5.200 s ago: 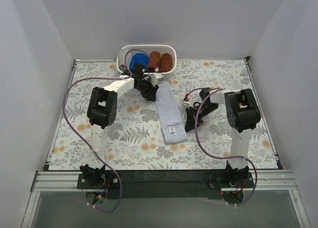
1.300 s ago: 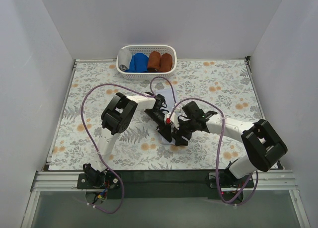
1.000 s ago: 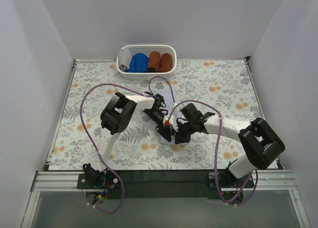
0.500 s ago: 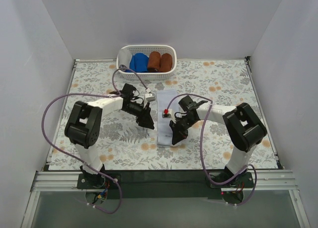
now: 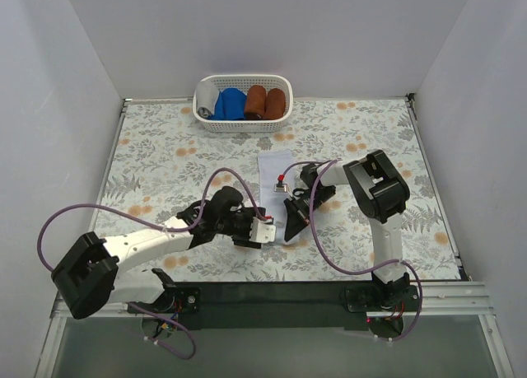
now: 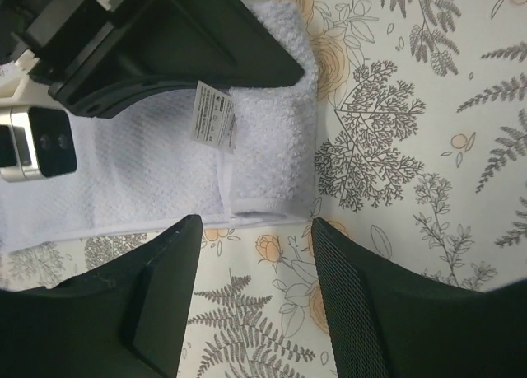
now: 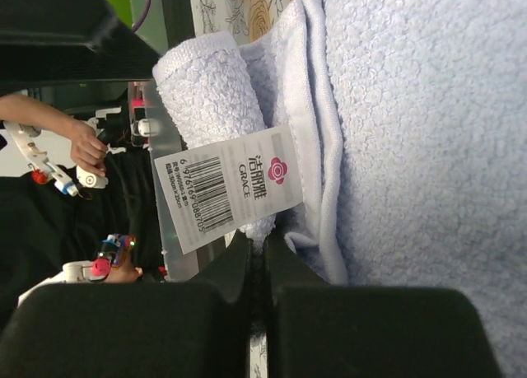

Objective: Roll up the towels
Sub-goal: Roll the towel

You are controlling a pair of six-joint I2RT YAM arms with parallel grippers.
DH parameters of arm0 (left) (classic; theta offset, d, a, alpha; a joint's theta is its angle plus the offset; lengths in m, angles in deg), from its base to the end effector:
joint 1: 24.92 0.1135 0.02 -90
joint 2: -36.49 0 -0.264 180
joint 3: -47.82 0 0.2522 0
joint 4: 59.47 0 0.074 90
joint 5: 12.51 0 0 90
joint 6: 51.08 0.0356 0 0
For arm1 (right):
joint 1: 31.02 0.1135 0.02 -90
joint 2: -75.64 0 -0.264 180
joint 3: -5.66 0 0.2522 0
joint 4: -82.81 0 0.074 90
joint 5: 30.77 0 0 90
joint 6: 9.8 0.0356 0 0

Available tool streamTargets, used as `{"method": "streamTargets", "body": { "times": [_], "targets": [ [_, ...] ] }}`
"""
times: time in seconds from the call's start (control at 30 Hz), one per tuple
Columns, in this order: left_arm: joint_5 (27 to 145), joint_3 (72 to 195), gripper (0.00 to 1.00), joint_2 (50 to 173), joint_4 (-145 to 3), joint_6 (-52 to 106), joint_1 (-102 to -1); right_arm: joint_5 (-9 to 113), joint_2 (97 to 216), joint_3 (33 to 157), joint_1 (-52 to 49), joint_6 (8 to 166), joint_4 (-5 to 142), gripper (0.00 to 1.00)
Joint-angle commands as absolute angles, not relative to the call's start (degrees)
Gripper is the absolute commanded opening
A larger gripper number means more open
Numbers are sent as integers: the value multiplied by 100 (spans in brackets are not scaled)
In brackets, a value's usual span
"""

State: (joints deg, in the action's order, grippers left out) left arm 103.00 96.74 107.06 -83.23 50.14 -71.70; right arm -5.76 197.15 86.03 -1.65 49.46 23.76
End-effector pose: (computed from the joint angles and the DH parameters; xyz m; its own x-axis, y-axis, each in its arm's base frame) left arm 0.1539 -0.1862 0.1938 -0.3101 0.5864 -0.7483 0.9431 0.2891 -0.1642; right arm 0.2736 0.1910 0.0850 -0.7026 -0.6434 -0.3039 -0.4965 0.1375 0.8570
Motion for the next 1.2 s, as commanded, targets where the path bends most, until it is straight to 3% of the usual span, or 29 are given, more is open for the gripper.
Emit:
{"method": "streamTargets", "body": {
  "times": [0.0,0.2,0.53,0.57,0.67,0.73,0.87,0.97,1.17],
  "targets": [
    [9208,9559,52,10794,-7420,5877,-7675,-731,19780,8753,-140,4724,2027,1],
    [9015,9586,53,11373,-7051,6186,-8440,-687,19956,8903,-140,4908,2010,1],
    [8558,9612,52,12199,-6813,5975,-8609,-730,20062,8964,-140,4953,1940,1],
    [8392,9647,51,12288,-6830,5931,-8609,-739,20044,8964,-148,4935,1931,1],
    [8311,9857,30,12569,-7260,5720,-8591,-678,19939,8947,-157,4891,1922,1],
    [8582,9911,17,12553,-7742,5606,-8513,-634,19737,8929,-288,4873,1948,14],
    [9636,10042,6,12412,-8595,5343,-8284,-467,19403,9148,-815,5022,1948,41],
    [10638,10516,2,12683,-9456,5131,-8117,-397,19069,9412,-1395,5110,1948,55],
    [12598,11878,2,13807,-10845,4832,-7231,191,18059,9484,-2169,5014,1948,57]
  ]
}}
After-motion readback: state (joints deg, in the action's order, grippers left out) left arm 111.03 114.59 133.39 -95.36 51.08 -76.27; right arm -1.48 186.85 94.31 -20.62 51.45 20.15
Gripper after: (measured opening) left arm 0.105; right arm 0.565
